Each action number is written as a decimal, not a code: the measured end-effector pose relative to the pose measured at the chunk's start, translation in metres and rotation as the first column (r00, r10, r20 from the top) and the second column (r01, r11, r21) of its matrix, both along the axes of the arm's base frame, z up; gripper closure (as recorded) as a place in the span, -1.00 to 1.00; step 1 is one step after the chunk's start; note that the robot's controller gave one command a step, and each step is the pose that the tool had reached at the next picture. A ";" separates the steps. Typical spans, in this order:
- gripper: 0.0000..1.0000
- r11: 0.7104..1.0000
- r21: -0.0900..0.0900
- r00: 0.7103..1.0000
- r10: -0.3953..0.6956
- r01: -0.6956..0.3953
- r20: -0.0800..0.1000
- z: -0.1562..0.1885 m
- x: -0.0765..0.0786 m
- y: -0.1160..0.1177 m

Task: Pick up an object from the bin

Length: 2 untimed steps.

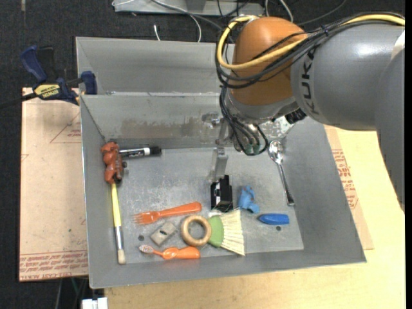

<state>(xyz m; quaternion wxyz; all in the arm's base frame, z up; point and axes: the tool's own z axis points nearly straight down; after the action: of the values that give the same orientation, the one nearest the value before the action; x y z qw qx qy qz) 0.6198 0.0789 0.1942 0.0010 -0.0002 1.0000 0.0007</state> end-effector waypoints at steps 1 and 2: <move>-1.00 0.986 -0.001 0.986 0.164 -0.164 0.002 -0.056 -0.035 0.020; -1.00 0.982 0.002 0.982 0.191 -0.191 0.006 -0.047 -0.081 0.055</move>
Offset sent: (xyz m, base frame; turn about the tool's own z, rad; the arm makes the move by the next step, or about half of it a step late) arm -0.0794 0.0514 -0.0479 -0.1874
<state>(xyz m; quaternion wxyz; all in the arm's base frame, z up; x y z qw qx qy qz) 0.5391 0.1338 0.1474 0.0039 -0.0963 0.9953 0.0018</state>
